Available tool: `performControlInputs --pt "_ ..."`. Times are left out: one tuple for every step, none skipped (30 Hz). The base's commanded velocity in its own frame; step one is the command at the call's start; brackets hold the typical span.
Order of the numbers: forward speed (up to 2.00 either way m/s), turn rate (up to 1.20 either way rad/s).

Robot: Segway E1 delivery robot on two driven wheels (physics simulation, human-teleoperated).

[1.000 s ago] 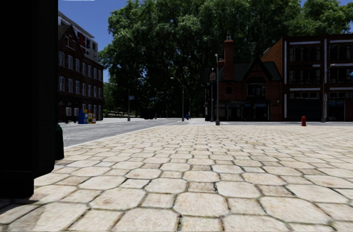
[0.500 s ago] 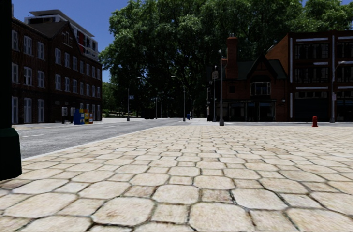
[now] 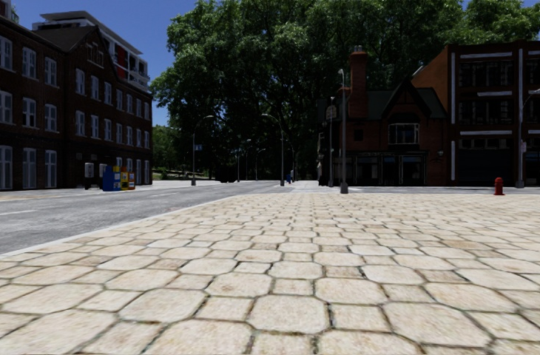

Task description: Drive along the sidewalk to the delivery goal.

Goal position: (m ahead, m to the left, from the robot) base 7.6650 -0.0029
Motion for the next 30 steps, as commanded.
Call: performControlInputs --pt "2.00 0.00" --pt "2.00 0.00" --pt "2.00 0.00" --pt "2.00 0.00" --pt "2.00 0.00" --pt "2.00 0.00" --pt "2.00 0.00" --pt "2.00 0.00" --pt "2.00 0.00" --pt "2.00 0.00" --pt "2.00 0.00" --pt "2.00 0.00" --pt "2.00 0.00" --pt "2.00 0.00" --pt "2.00 0.00" --pt "2.00 0.00" --pt "2.00 0.00" --pt "2.00 0.00" --pt "2.00 0.00" --pt "2.00 0.00" --pt "2.00 0.00" --pt "2.00 0.00" --pt "2.00 0.00" --pt "2.00 0.00" --pt "2.00 0.00" --pt "2.00 0.00" --pt "2.00 0.00" --pt "2.00 0.00" --pt "2.00 0.00" --pt "2.00 0.00"
